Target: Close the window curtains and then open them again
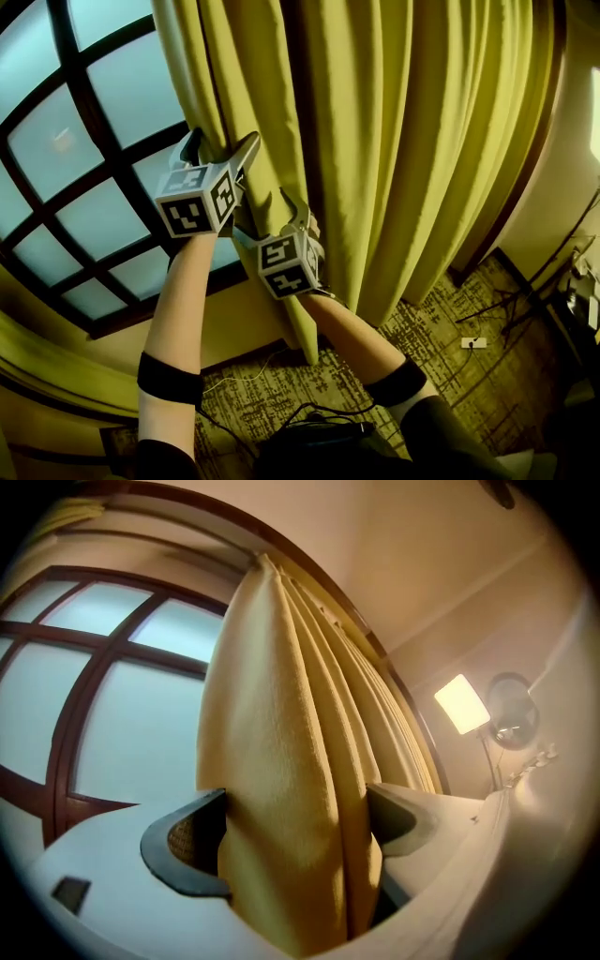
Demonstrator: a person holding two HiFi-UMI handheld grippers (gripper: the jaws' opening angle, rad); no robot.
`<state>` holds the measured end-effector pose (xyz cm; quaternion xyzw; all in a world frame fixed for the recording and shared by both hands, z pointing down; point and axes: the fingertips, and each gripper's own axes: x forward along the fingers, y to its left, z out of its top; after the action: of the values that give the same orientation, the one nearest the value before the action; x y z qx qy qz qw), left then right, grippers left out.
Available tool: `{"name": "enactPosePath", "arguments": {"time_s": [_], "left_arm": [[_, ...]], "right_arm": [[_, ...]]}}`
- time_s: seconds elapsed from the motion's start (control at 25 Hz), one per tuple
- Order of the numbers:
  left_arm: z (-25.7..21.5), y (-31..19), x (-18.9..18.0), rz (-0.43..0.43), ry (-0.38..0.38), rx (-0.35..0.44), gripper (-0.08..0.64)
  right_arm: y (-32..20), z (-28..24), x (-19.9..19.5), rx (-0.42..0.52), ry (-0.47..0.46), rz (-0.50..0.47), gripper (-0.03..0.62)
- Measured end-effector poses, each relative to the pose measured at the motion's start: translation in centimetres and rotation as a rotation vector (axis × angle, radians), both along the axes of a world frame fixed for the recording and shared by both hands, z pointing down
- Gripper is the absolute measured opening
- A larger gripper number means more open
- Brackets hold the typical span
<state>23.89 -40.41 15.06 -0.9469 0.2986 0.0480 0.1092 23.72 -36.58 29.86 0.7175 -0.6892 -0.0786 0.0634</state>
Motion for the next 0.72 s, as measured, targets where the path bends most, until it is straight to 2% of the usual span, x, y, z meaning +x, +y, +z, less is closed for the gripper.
{"name": "enactPosePath", "arguments": {"time_s": [0.12,0.2,0.36,0.48,0.52,0.6,0.72], "left_arm": [[-1.0,-0.2,0.7,0.040,0.000,0.021,0.442],[-1.5,-0.3,1.1,0.060,-0.006,0.033,0.404],[-1.6,-1.0,1.7,0.081,-0.022,0.050,0.286],[-1.7,-1.0,2.5,0.070,-0.035,0.092,0.186],[-1.7,-0.9,2.8,0.064,-0.048,0.112,0.163],[-1.7,-0.9,3.5,0.056,-0.076,0.140,0.121],[-2.1,-1.3,3.9,0.059,-0.078,0.120,0.048]], "right_arm": [[-2.2,-2.3,0.6,0.023,0.020,0.041,0.528],[-3.4,-2.9,1.0,0.017,0.026,0.059,0.529],[-5.8,-2.5,1.4,-0.013,0.048,0.075,0.528],[-7.1,-2.3,1.4,-0.011,0.073,0.054,0.521],[-7.4,-2.2,1.5,-0.010,0.081,0.044,0.485],[-7.8,-2.0,1.7,-0.014,0.110,0.022,0.483],[-8.2,-1.7,1.7,-0.026,0.174,-0.020,0.483]]}}
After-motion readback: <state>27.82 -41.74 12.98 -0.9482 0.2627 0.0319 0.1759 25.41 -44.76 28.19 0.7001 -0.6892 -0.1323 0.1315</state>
